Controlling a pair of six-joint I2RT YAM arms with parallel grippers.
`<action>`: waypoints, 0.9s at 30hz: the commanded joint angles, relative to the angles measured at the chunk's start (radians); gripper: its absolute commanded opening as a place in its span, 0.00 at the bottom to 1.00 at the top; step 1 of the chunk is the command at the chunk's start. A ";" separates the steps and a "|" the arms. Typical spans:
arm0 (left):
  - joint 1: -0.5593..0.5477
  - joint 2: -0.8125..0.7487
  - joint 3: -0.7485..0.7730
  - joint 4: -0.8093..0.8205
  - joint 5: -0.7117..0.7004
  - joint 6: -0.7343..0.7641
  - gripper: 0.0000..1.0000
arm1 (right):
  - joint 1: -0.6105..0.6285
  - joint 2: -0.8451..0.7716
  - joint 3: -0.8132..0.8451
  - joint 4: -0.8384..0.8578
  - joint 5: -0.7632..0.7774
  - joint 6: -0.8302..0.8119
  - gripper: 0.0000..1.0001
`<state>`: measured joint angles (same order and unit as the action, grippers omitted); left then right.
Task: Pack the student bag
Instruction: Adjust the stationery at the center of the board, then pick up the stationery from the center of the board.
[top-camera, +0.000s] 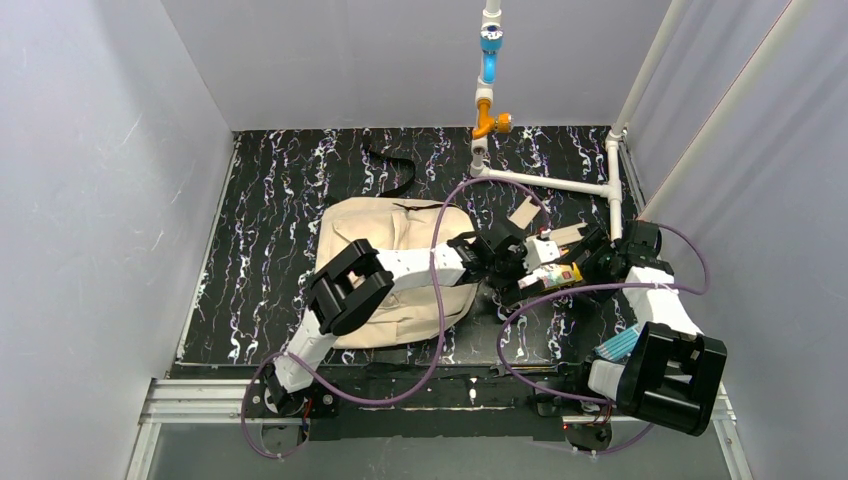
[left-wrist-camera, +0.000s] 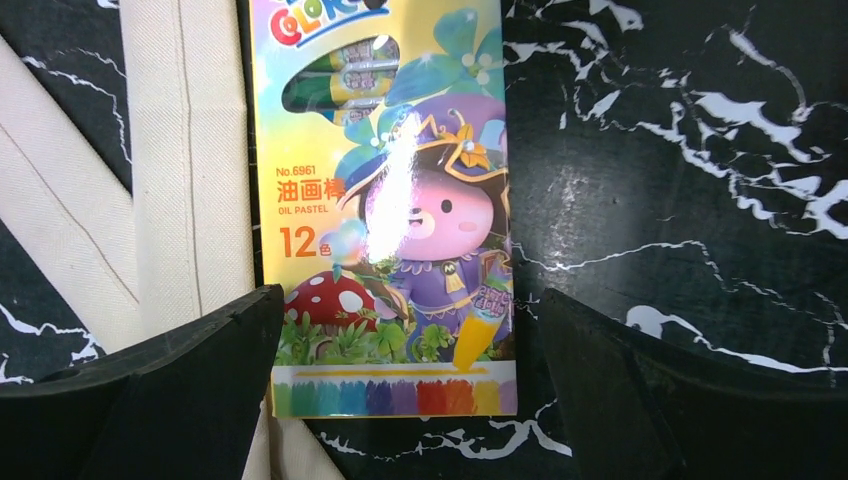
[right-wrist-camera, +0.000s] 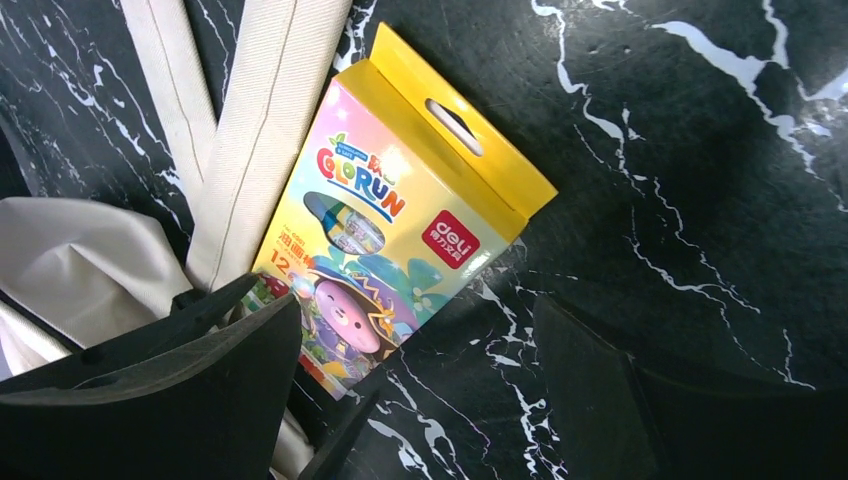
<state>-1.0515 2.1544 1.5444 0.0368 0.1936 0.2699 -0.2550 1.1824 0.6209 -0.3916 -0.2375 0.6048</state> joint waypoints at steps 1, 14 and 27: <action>-0.018 0.015 0.049 -0.088 -0.044 0.047 0.98 | -0.004 0.020 -0.005 0.057 -0.069 -0.047 0.93; -0.011 0.063 0.111 -0.215 -0.123 0.008 0.78 | -0.015 0.046 -0.013 0.065 -0.137 -0.047 0.93; 0.028 0.042 0.167 -0.289 0.004 -0.161 0.66 | -0.023 0.017 -0.095 0.195 -0.264 0.060 0.97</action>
<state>-1.0382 2.2181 1.6989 -0.1650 0.1509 0.1703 -0.2726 1.2144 0.5484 -0.2802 -0.4324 0.6243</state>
